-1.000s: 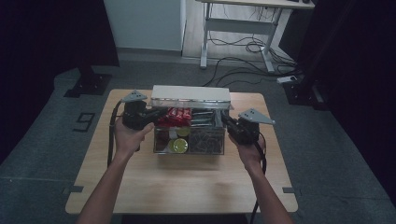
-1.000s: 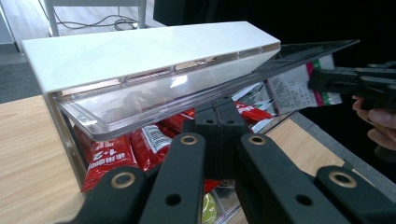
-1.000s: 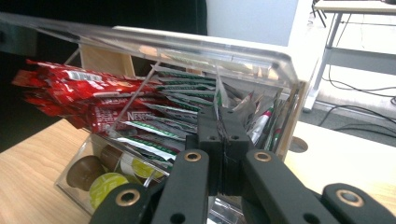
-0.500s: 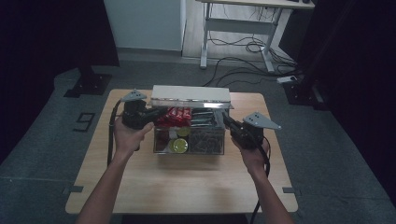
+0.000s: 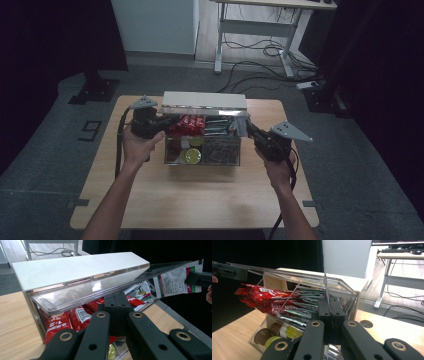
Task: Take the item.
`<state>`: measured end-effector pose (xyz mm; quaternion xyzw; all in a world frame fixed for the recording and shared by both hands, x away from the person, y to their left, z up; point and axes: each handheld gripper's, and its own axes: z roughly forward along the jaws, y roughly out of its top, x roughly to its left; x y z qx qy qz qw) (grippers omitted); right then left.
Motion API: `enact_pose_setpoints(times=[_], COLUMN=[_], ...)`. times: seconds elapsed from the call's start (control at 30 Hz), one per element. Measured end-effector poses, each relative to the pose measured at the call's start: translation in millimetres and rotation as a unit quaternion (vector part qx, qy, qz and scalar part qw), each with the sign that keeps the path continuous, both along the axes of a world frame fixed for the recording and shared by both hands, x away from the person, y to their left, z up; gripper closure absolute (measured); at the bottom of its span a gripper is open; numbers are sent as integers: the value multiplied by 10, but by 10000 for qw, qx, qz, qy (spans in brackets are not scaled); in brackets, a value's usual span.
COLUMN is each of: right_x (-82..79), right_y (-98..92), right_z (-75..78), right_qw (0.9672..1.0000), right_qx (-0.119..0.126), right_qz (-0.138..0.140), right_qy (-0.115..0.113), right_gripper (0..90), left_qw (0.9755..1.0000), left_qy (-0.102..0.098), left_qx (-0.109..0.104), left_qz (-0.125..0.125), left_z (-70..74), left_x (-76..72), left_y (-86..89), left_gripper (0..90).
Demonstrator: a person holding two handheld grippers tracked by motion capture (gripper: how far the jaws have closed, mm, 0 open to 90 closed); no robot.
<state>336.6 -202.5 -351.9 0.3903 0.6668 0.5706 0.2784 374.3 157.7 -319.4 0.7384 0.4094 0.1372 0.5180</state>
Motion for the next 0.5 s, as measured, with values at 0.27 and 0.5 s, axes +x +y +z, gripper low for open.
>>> enact_pose_setpoints(times=[0.27, 0.5], right_x=[-67, -167], right_y=[-54, -140], right_z=[6, 14], right_qw=[10000, 9998], right_qx=[42, 67], right_qz=[-6, -58], right_qy=[-71, -181], right_gripper=[892, 892], left_qw=[10000, 10000], left_qy=[5, 4], left_qx=[-14, -12], left_qz=[-3, -13], left_z=[-2, -4], left_x=[3, 4], left_y=[-6, -5], left_gripper=[900, 900])
